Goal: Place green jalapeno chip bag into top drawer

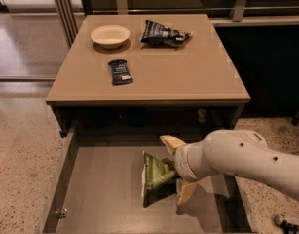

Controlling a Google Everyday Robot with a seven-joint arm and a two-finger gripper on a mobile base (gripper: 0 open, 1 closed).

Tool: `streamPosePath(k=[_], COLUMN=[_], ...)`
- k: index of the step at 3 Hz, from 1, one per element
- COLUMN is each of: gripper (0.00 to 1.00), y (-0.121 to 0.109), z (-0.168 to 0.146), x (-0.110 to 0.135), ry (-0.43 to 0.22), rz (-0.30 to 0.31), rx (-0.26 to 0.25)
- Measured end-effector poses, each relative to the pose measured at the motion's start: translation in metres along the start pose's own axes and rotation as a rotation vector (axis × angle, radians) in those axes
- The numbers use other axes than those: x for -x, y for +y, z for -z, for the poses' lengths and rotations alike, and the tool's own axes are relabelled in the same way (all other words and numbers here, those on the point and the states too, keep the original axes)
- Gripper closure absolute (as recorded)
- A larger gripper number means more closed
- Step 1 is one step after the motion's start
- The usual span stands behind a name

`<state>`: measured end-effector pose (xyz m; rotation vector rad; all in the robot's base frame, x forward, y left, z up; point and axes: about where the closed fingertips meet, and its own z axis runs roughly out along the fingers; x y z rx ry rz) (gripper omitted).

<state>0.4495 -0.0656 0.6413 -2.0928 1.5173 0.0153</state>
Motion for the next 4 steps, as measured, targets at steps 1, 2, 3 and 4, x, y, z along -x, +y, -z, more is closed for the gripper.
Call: streamPosePath(k=[1, 2, 3, 4], gripper=[0.00, 0.00, 0.00, 0.00], y=[-0.010, -0.024, -0.033, -0.036], z=[0.020, 0.066, 0.112, 0.148], x=[-0.010, -0.027, -0.039, -0.047], ry=[-0.002, 0.038, 0.089, 0.134], rz=[-0.014, -0.032, -0.044, -0.054], rx=[-0.042, -0.120, -0.205, -0.271])
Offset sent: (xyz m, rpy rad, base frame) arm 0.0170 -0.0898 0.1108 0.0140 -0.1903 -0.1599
